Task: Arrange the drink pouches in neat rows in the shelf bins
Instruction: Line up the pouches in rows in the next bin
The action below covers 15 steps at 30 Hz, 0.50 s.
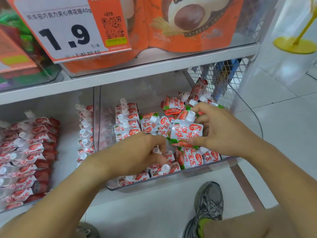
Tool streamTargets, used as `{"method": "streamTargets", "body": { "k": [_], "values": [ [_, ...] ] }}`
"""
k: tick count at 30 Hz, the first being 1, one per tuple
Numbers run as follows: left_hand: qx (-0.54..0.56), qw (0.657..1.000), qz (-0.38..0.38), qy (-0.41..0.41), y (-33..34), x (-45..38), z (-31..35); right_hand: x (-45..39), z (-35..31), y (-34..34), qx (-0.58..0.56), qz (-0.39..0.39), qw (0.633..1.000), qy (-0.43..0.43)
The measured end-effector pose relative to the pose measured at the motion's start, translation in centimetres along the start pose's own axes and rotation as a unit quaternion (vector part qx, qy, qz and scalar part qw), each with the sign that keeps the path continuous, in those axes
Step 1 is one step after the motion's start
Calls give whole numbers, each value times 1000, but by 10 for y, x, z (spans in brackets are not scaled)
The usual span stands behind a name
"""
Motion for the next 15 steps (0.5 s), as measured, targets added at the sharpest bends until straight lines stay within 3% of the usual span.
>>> {"method": "streamTargets", "body": {
  "k": [7, 11, 15],
  "values": [
    [8, 1000, -4, 1, 7, 17, -1, -15, -13, 27, -64, 30, 995, -67],
    [-14, 996, 83, 0, 12, 30, 1, -29, -13, 61, 26, -110, 992, -57],
    [-43, 988, 144, -18, 7, 42, 0, -40, -11, 70, 117, -196, 973, -21]
  ]
}}
Point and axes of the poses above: each hand's wrist, its own x-axis away from the middle knuckle, its own y-axis out of the palm, z = x × y, the point moved 3 cm from there along -x, towards the middle knuckle, and after that the axes turned 14 degrees about -x, right-handed, at the moved point
